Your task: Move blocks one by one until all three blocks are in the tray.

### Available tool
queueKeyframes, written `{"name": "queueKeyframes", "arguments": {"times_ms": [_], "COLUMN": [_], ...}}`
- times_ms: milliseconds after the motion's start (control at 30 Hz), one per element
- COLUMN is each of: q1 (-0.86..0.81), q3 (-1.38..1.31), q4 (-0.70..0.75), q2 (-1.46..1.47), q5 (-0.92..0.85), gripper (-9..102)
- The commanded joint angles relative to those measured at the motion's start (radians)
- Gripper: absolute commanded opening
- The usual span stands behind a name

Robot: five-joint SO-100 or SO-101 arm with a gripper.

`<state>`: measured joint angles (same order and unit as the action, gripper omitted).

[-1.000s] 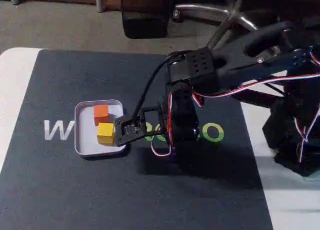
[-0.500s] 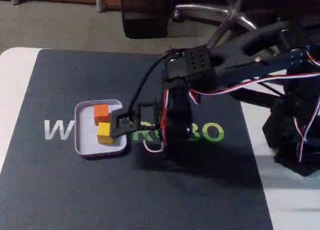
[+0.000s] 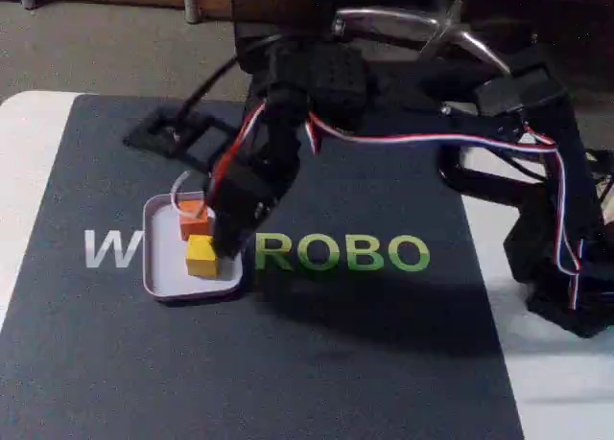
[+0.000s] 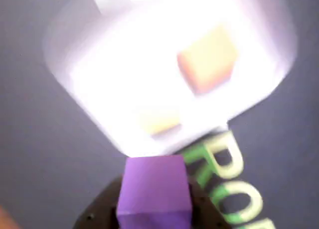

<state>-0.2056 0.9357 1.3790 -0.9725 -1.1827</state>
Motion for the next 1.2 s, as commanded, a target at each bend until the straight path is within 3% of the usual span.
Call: {"name": "queueKeyframes", "arguments": {"times_ms": [0, 267, 333, 433, 900, 1000, 1167], "q1": [-0.011, -0.023, -0.028, -0.034, -0.029, -0.028, -0.026], "q3": [-0.114, -0.428, -0.621, -1.131, -1.137, -1.137, -1.137], "q4": [0.002, 0.049, 0.123, 0.288, 0.318, 0.318, 0.318], "q2": [-0.015, 0.172, 0.291, 0.575, 0.606, 0.604, 0.601], "q5": [0.078, 0.202, 0.216, 0.224, 0.198, 0.190, 0.183], "gripper": [-8, -7, -5, -2, 2, 5, 19]}}
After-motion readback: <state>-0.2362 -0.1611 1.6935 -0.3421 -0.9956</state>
